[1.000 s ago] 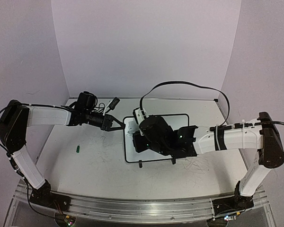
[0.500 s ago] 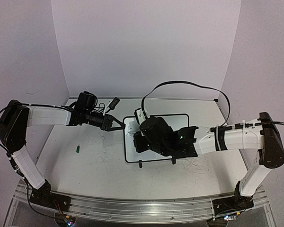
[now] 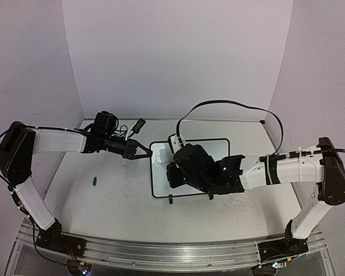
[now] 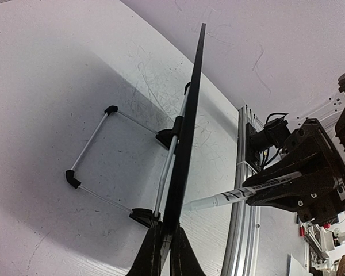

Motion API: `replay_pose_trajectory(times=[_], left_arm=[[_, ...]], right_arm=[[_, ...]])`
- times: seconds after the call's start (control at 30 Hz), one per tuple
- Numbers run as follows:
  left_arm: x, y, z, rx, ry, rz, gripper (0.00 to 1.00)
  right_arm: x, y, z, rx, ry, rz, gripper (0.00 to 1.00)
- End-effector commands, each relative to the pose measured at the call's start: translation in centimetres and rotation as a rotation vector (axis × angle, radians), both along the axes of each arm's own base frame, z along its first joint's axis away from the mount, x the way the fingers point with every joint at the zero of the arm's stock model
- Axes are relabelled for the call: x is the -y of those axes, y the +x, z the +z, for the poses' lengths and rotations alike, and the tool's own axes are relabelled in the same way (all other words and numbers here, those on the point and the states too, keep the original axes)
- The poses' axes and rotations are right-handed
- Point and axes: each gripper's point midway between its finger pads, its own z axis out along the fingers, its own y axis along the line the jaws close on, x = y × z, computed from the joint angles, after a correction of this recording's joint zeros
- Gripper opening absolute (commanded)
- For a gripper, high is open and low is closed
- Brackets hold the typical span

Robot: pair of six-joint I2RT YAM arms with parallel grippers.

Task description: Write a sentence on the whiteboard

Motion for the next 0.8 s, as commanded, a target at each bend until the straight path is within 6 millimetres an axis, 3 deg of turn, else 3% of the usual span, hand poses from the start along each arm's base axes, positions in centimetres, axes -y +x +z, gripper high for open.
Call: replay_pose_trajectory(times=[0.0,0.43,0.77], left_arm=[[-0.1,-0.9,2.0,0.022,-0.035,-0.029,0.0],[-0.1,-0.9,2.1,0.027,-0.034,-0.029,0.0],[-0.2,-0.9,2.1,0.03,-0.032,-0.028,0.0]], right_arm=[[0.0,-0.3,4.9,0.054,0.165,0.033,0.0],[0.0,1.0,4.1,0.059,0.145,0.014,0.0],[0.1,0.8,3.0,0.034,0.127,0.024,0.0]])
